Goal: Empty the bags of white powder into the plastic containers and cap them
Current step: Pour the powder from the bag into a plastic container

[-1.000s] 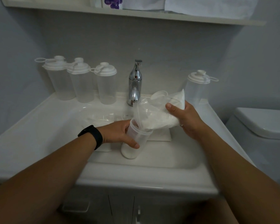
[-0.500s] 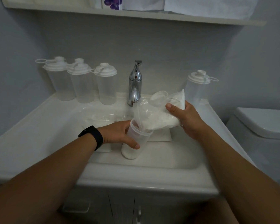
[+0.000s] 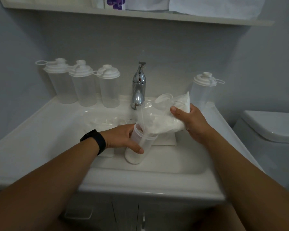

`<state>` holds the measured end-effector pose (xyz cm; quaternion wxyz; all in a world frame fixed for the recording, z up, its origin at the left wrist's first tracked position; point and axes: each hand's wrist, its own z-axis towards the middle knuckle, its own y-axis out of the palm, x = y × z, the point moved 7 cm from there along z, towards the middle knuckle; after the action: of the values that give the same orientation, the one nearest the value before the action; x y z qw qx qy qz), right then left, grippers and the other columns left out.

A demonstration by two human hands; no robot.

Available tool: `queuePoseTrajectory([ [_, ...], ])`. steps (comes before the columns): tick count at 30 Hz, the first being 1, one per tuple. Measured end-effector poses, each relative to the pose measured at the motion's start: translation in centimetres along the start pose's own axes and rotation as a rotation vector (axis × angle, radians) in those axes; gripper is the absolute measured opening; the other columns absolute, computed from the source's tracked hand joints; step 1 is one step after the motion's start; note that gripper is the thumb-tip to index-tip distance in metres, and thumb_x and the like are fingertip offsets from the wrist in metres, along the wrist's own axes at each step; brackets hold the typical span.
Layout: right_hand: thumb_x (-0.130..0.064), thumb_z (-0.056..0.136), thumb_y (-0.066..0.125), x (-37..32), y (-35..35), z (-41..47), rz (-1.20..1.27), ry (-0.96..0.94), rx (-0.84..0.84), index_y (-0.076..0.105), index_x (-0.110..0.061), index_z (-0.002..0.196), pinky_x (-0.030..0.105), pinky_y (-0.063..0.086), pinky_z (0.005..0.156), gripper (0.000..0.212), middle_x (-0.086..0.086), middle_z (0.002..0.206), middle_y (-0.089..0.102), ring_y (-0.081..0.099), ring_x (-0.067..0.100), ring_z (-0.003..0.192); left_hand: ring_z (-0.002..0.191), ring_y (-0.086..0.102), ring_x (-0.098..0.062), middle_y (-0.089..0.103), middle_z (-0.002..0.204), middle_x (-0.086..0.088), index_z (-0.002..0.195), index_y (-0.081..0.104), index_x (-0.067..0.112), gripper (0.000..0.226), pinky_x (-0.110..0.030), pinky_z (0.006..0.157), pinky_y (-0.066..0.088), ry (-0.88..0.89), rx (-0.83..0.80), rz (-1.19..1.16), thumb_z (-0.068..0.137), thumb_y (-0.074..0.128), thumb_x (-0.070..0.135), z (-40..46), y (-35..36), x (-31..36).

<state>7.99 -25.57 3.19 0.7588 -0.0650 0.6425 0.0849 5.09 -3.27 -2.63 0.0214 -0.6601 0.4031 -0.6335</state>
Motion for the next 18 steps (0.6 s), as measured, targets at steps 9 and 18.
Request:
queuePoseTrajectory([
  [9, -0.034, 0.079, 0.077, -0.19, 0.21, -0.13, -0.017, -0.001, -0.009, 0.063, -0.011, 0.128, 0.042, 0.060, 0.091, 0.055, 0.009, 0.117, 0.075, 0.073, 0.028, 0.108, 0.113, 0.065, 0.002, 0.071, 0.120, 0.023, 0.126, 0.060, 0.040, 0.064, -0.026, 0.103, 0.050, 0.004, 0.003, -0.001, 0.075, 0.091, 0.018, 0.11, 0.01, -0.03],
  [18, -0.032, 0.080, 0.077, -0.04, 0.26, -0.14, -0.023, -0.004, -0.008, 0.064, -0.012, 0.127, 0.041, 0.059, 0.091, 0.052, 0.009, 0.117, 0.075, 0.073, 0.028, 0.108, 0.120, 0.063, -0.006, 0.069, 0.125, 0.020, 0.129, 0.059, 0.042, 0.073, -0.039, 0.111, 0.048, 0.007, -0.001, 0.010, 0.065, 0.093, 0.033, 0.25, -0.06, -0.29],
])
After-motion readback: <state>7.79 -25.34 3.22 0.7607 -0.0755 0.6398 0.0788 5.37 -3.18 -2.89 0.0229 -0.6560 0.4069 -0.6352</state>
